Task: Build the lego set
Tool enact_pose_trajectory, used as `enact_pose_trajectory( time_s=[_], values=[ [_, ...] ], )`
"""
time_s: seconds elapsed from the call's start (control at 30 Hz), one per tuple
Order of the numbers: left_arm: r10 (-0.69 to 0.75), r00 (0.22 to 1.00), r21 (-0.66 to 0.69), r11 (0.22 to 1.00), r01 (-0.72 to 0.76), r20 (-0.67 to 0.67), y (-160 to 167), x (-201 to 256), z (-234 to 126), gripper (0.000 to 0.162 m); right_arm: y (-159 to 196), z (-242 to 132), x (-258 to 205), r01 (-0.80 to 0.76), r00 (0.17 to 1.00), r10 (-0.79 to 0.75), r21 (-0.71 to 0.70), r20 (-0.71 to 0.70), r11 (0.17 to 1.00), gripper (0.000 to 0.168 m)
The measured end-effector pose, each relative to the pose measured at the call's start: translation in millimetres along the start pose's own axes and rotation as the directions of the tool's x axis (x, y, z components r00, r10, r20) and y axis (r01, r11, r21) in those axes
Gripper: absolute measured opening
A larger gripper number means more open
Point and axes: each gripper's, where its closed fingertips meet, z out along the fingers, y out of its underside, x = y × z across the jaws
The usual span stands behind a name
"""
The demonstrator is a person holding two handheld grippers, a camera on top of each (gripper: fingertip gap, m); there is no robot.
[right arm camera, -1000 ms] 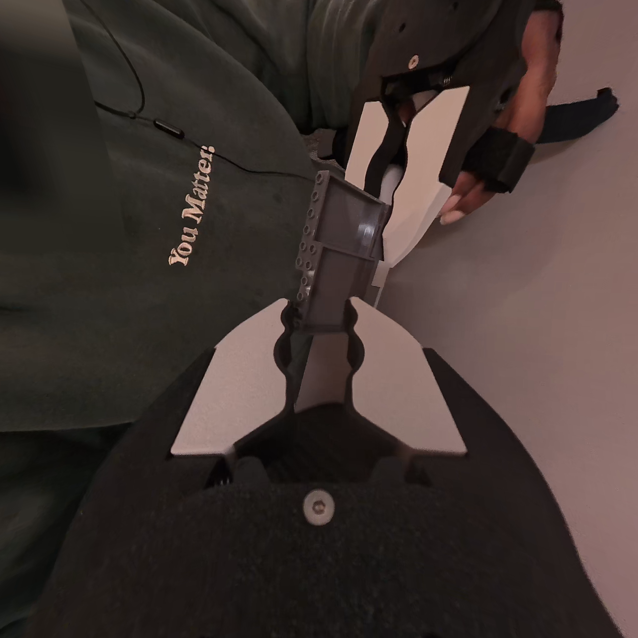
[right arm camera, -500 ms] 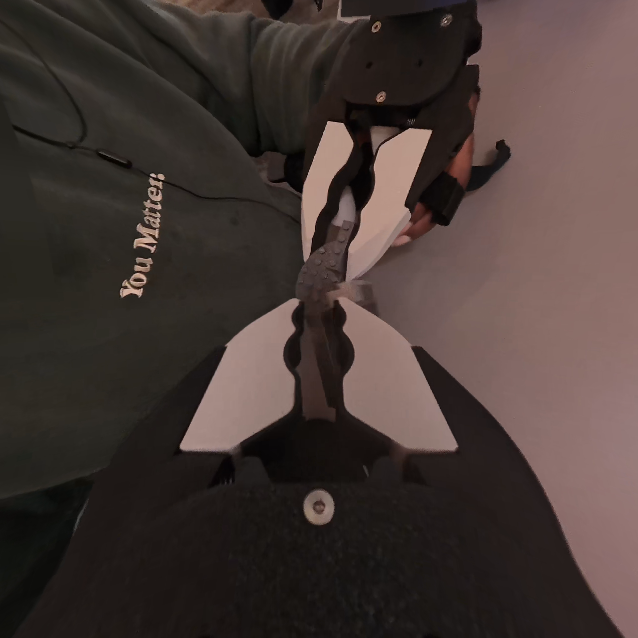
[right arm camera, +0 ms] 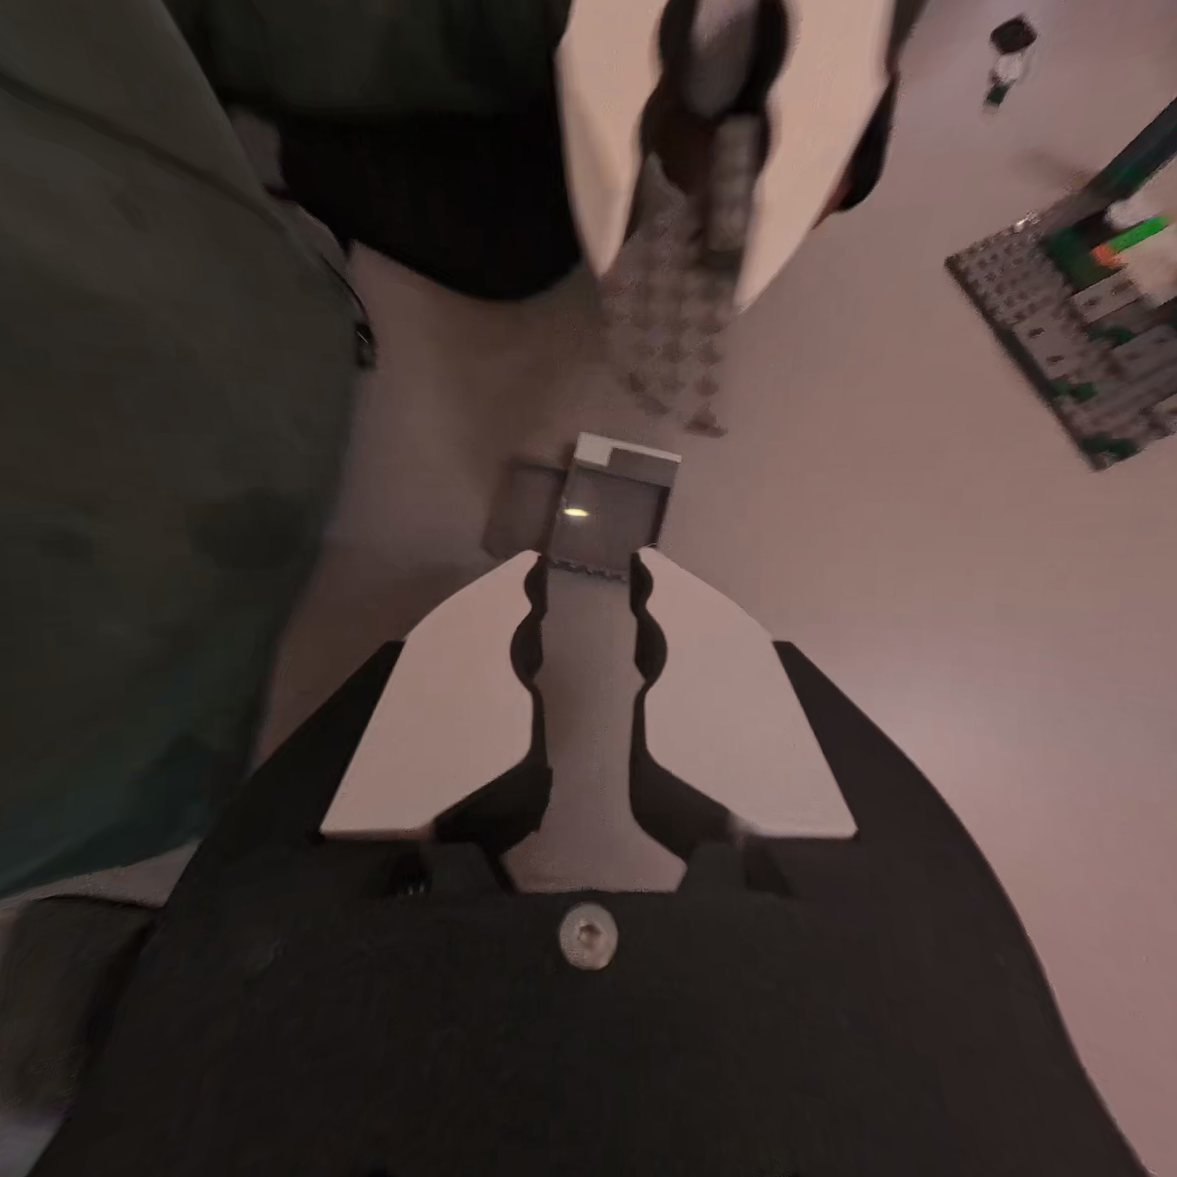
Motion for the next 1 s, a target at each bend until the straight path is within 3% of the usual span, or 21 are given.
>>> enact_pose_trajectory(
  time_s=[0.13, 0.23, 0.43, 0.53, 0.7, 0.87, 1.0],
  values=[
    [-0.013, 0.996, -0.008, 1.0, 0.013, 0.087, 3, -19, -8, 0.028, 33, 32, -6, 0.387, 0.892, -0.398, -0.091, -0.216, 0.917, 0.038],
    [-0.022, 0.99, -0.03, 0.999, 0.027, 0.137, 10, -29, -9, 0.028, 36, 56, -19, 0.458, 0.868, -0.467, -0.092, -0.167, 0.884, 0.054],
    [-0.026, 0.987, -0.046, 0.998, 0.033, 0.158, 16, -32, -8, 0.028, 33, 73, -14, 0.515, 0.853, -0.521, -0.118, -0.023, 0.849, 0.048],
    [-0.022, 0.987, -0.048, 0.998, 0.03, 0.158, 16, -32, -9, 0.028, 34, 78, -11, 0.483, 0.875, -0.478, -0.094, 0.069, 0.87, 0.029],
    [-0.017, 0.986, -0.054, 0.998, 0.027, 0.166, 17, -34, -9, 0.028, 24, 79, -3, 0.428, 0.903, -0.423, -0.077, 0.078, 0.9, 0.015],
    [-0.009, 0.985, -0.072, 0.997, 0.021, 0.17, 20, -35, -10, 0.028, 19, 51, -12, 0.172, 0.961, -0.151, -0.072, 0.233, 0.982, 0.005],
    [0.038, 0.987, -0.137, 0.99, -0.017, 0.154, 30, -31, -5, 0.029, 12, 11, -25, -0.081, 0.883, 0.145, -0.158, 0.447, 0.984, 0.005]
  ],
)
